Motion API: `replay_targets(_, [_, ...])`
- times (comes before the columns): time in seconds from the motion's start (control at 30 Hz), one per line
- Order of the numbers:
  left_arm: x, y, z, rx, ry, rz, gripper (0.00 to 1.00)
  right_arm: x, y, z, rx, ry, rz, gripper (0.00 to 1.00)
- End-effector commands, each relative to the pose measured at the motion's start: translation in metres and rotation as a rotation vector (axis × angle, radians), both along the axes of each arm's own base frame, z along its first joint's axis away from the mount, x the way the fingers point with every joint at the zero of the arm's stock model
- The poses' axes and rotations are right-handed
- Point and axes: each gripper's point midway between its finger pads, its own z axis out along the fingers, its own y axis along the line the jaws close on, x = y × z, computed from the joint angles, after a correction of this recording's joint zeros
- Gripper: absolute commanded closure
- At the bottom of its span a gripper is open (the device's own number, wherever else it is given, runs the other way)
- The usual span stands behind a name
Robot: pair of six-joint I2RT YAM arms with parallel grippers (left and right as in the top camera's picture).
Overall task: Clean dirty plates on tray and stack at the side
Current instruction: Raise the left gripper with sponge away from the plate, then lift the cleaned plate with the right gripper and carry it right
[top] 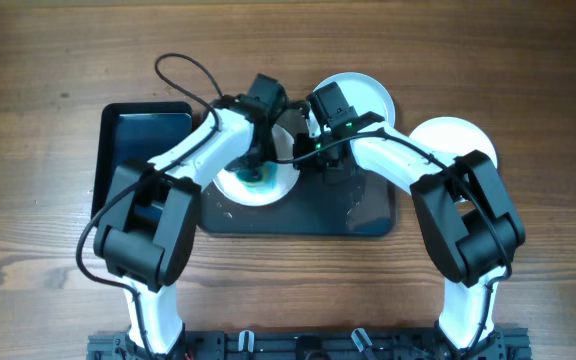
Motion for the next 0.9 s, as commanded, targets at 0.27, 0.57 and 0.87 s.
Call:
replay_targets(0.27, [0.015,0.005,0.081,-0.205,0.039,0.093,0.96,-0.023,0.001,-0.020,-0.019,0.076,0.066,0.96])
replay_targets(0.57, [0.014,0.049,0.086,-0.210,0.068,0.183,0.96,-0.019,-0.012,0.029,-0.166,-0.082,0.067,0.96])
replay_targets(0.87, [0.017,0.051,0.085,-0.211,0.062,0.188,0.96,-0.019,-0.065,0.104,-0.595,-0.400,-0.019,0.95])
